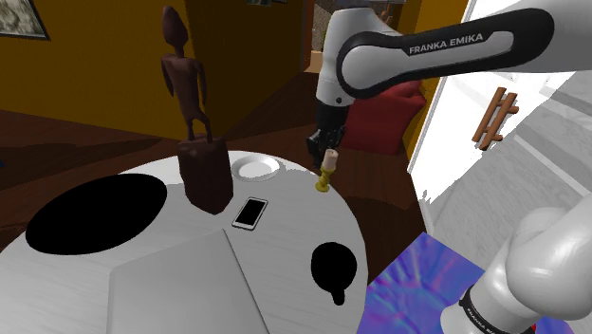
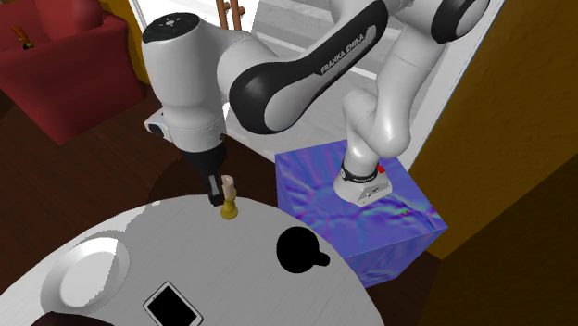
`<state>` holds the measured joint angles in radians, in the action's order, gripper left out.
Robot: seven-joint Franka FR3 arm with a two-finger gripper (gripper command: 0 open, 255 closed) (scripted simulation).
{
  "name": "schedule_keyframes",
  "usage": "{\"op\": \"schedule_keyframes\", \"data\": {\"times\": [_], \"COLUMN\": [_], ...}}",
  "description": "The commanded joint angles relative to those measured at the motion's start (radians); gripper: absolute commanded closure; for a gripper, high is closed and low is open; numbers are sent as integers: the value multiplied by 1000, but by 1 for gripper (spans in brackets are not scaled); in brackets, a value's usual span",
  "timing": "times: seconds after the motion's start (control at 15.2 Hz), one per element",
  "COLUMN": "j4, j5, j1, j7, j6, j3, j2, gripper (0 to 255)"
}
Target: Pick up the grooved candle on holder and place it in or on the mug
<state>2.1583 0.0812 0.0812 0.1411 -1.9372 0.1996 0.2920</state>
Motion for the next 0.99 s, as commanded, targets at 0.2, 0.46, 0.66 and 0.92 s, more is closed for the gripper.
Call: {"op": "schedule_keyframes", "data": {"times": [0.2, 0.46, 0.66, 0.92], "j4": [62, 101, 117, 137], "j5": [33, 68, 96, 125], "j1": [42, 83, 114, 144], "j7": [77, 151, 210, 268], "j6": [33, 63, 89, 100], "j3": [51, 102, 143, 185], "j2": [101, 177, 226, 264], "gripper": [255, 255, 255, 255]}}
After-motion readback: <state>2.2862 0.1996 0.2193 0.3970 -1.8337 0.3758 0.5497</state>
